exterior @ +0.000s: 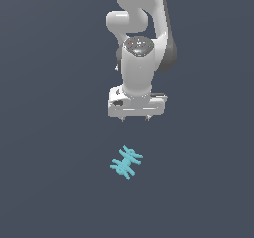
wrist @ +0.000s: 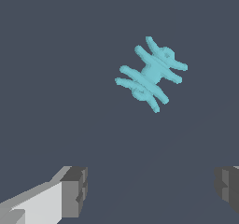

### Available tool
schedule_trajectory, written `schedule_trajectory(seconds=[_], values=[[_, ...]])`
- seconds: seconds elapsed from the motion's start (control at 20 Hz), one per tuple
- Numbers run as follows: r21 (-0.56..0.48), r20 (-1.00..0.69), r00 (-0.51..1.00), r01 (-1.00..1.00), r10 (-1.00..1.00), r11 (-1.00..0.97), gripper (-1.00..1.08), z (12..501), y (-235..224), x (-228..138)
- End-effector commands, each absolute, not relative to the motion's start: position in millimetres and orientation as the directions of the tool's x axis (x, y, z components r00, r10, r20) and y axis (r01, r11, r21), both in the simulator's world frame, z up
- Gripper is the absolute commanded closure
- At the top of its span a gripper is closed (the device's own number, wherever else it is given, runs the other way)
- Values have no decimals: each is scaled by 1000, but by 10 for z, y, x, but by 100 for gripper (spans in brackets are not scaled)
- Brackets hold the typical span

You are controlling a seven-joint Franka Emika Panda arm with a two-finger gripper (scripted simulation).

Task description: Pick up the object and move it to a goal position.

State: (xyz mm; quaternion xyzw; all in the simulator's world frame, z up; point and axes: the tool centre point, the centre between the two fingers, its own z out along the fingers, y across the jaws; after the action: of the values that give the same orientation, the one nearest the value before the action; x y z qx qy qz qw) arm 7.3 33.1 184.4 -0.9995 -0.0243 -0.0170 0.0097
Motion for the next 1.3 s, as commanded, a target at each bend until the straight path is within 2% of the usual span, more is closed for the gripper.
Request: schedule_trajectory(seconds=[0.0,0.3,0.7,1.25], values=[[-18,34,998,49,48,-999,-100,1844,330,74],[-19,44,997,69,68,-997,-100,1899,502,79],[-20,45,995,93,92,-995,-100,1877,503,133],[-27,59,969,244,242,-970,-100,1724,519,463]])
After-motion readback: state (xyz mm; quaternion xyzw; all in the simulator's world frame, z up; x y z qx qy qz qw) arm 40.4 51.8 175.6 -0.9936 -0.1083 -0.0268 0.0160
